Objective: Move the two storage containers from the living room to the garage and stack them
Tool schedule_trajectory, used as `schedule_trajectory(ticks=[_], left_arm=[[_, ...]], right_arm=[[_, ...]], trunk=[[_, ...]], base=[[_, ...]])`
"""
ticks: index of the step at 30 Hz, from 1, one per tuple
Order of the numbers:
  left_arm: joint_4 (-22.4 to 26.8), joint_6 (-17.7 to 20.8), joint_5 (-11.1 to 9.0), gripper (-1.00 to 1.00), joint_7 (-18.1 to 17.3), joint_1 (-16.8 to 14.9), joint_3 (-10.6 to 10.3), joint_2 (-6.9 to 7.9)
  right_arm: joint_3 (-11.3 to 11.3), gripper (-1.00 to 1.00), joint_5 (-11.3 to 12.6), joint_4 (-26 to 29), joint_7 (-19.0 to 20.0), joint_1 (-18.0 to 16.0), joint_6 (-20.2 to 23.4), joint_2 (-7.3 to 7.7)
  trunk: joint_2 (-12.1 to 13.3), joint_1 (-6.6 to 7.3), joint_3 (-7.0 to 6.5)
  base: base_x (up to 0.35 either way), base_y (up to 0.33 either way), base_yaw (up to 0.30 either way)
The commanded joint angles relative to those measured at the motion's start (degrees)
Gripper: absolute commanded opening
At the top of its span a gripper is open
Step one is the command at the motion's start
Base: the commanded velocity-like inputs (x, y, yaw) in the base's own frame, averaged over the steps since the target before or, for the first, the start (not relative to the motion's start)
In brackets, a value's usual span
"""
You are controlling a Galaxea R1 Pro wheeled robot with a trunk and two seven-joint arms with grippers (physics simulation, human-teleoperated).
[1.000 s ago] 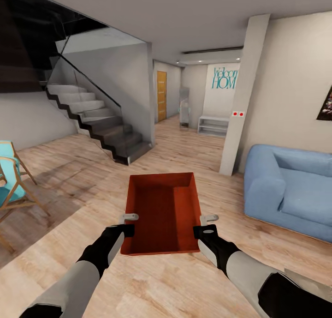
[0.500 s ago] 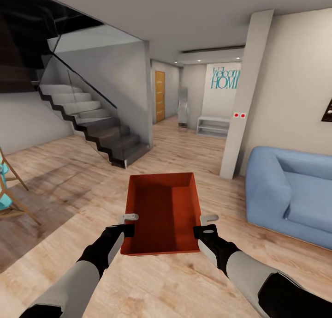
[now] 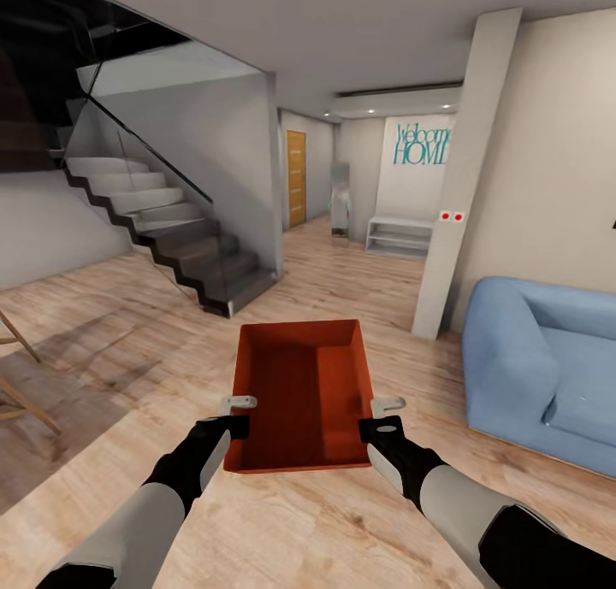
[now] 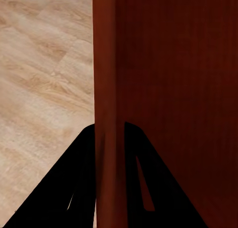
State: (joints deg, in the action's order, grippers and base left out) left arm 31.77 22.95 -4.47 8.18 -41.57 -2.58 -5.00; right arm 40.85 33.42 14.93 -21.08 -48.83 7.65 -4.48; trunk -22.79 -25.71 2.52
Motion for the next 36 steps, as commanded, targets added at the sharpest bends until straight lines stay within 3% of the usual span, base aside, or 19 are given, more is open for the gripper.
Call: schedule_trajectory(ticks=[1, 29, 36], left_arm=[[-1.53, 0.43, 0.78, -1.00, 0.79, 0.02, -0.05, 0.08], [-1.53, 0.43, 0.78, -1.00, 0.79, 0.01, -0.05, 0.08], [-1.53, 0.43, 0.78, -1.00, 0.79, 0.01, -0.05, 0.08]], right_arm=[[-2.00, -1.00, -1.52, 0.19, -3.44, -0.13, -2.56, 0.06], [-2.00, -1.00, -1.52, 0.19, -3.52, -0.13, -2.56, 0.02], [-2.00, -1.00, -1.52, 0.19, -3.52, -0.13, -2.56, 0.00]], trunk=[[-0.13, -0.07, 0.12], [-0.13, -0.07, 0.12], [-0.13, -0.07, 0.12]], base=[[0.322, 0.000, 0.000], [0.322, 0.000, -0.001], [0.322, 0.000, -0.127]])
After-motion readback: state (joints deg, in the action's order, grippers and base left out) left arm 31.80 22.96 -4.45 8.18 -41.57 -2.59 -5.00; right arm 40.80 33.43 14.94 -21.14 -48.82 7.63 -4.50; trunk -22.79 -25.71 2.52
